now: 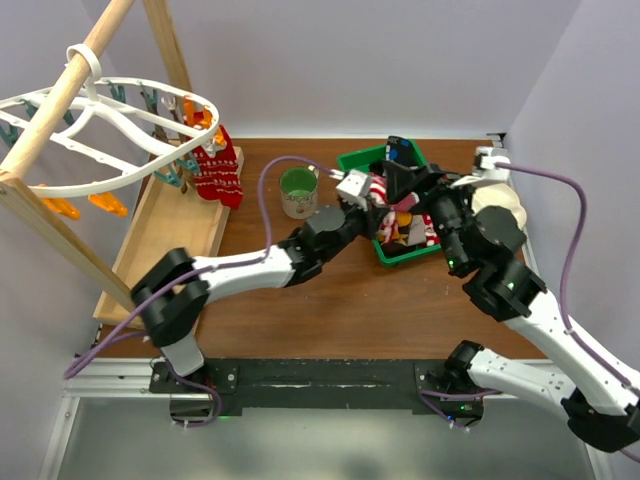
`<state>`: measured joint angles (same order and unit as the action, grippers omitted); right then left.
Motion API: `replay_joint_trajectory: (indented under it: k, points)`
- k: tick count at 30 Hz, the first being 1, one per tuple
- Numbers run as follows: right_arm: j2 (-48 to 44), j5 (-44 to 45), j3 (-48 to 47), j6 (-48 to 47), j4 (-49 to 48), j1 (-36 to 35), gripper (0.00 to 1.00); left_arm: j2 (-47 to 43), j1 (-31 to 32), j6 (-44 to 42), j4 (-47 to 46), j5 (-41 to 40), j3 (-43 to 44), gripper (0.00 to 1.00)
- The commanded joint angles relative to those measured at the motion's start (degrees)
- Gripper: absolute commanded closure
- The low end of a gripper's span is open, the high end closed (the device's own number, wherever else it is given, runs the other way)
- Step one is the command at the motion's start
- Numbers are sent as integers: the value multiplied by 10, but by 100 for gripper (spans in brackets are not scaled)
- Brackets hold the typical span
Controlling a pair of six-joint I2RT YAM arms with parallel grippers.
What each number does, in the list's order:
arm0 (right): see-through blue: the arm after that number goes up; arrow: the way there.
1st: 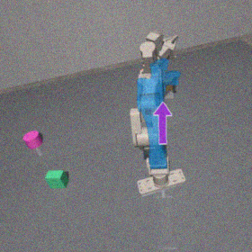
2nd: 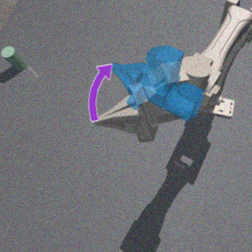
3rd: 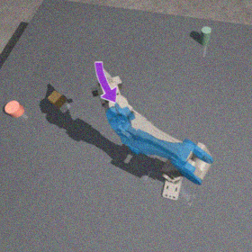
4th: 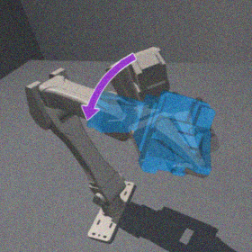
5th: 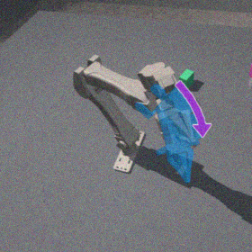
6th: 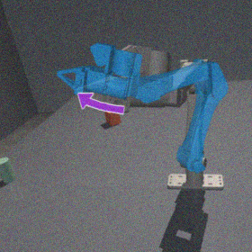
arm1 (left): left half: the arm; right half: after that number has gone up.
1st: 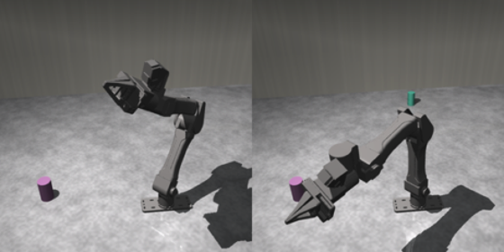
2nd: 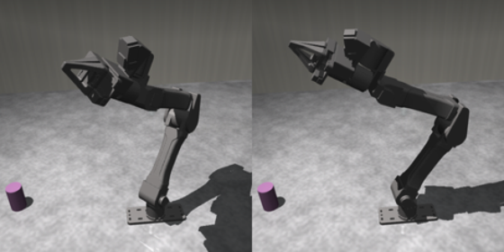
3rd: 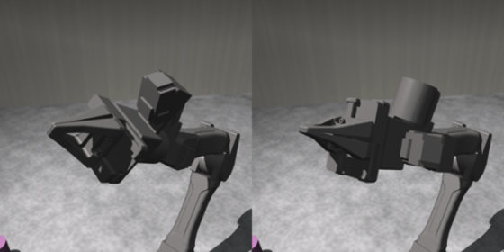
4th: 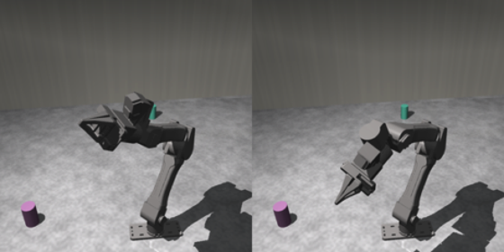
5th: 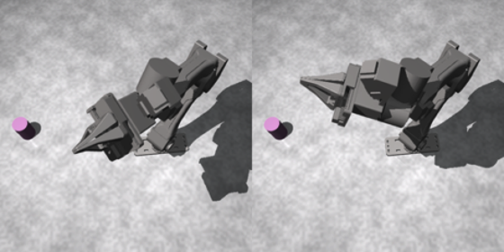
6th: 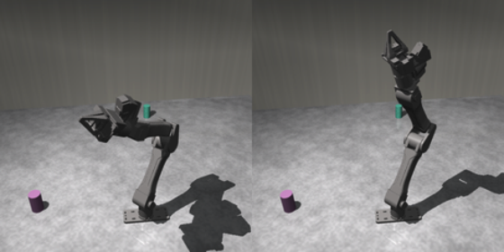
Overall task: Remove the socks clipped to the hanger
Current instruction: Place the sock in the bin.
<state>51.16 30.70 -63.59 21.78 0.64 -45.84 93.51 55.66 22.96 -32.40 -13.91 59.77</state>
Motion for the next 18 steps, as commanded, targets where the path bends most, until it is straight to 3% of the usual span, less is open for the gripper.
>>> replay_joint_trajectory:
  k: [1, 6, 9, 12, 13, 18]
  points:
    - [-42, 91, 20, -17, 24, 1, 7, 104, 6, 16, -99, 77, 121, 100]
    - [-63, 104, 20, -30, 38, 1, 6, 255, 6, 23, -104, 100, 239, 98]
    - [-58, 97, 12, -29, 52, 1, 6, 343, 2, 21, -64, 100, 328, 91]
    - [-55, 87, 8, -26, 58, 1, 6, 407, -13, 40, -37, 125, 393, 80]
    - [-55, 85, 7, -26, 59, 1, 6, 414, -19, 44, -35, 128, 404, 72]
    - [-41, 75, 7, -27, 60, 1, 6, 414, -35, 45, -30, 136, 408, 52]
